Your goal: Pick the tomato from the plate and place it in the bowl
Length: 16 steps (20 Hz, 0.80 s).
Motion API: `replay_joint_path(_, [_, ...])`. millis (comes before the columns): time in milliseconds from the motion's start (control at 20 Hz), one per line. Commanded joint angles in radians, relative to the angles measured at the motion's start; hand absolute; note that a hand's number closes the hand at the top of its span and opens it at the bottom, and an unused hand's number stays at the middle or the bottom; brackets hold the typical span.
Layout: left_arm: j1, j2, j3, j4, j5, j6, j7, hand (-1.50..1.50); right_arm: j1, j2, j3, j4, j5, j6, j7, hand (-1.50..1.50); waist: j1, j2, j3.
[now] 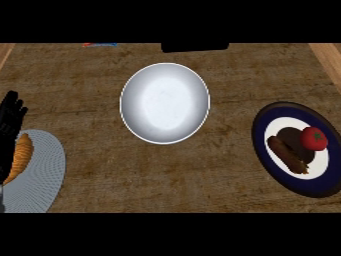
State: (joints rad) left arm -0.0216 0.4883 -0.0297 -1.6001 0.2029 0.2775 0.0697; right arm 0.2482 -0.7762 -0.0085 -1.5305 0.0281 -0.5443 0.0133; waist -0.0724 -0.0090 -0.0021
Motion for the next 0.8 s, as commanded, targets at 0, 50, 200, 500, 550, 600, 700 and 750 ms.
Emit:
replay_joint_path(0, [-0.087, -0.008, 0.001, 0.054, -0.009, -0.017, 0.036, 0.0, 0.164, -0.07, -0.089, -0.222, -0.003, -0.02, 0.144, -1.5, 0.032, 0.005, 0.0])
replay_joint_path(50, [-0.018, -0.028, -0.008, 0.045, -0.003, -0.051, -0.032, 0.0, 0.178, -0.01, -0.041, -0.254, 0.072, -0.091, 0.196, -1.5, 0.049, 0.006, 0.0])
replay_joint_path(200, [-0.089, -0.076, -0.032, 0.076, -0.054, -0.022, -0.01, 0.0, 0.16, -0.092, -0.161, -0.255, 0.026, 0.044, 0.234, -1.5, 0.057, 0.008, 0.001])
replay_joint_path(500, [-0.084, -0.077, -0.031, 0.036, -0.058, -0.036, 0.043, 0.0, 0.035, -0.234, -0.199, -0.254, -0.012, 0.244, 0.437, -1.5, 0.074, 0.01, 0.001])
replay_joint_path(550, [-0.096, -0.064, -0.037, 0.023, -0.052, -0.059, 0.05, 0.0, -0.007, -0.28, -0.206, -0.171, -0.043, 0.308, 0.427, -1.5, 0.083, 0.012, 0.001])
replay_joint_path(600, [-0.139, -0.065, -0.009, 0.069, -0.043, -0.048, 0.048, 0.0, -0.013, -0.317, -0.189, -0.196, -0.06, 0.36, 0.476, -1.5, 0.08, 0.014, 0.001])
replay_joint_path(700, [-0.084, -0.074, -0.036, 0.037, -0.064, -0.048, 0.023, 0.0, -0.029, -0.387, -0.178, -0.188, -0.102, 0.465, 0.547, -1.5, 0.093, 0.013, 0.0])
replay_joint_path(750, [-0.132, -0.075, -0.024, 0.059, -0.043, -0.064, 0.051, 0.0, -0.067, -0.348, -0.107, -0.128, -0.048, 0.45, 0.509, -1.5, 0.097, 0.016, 0.002])
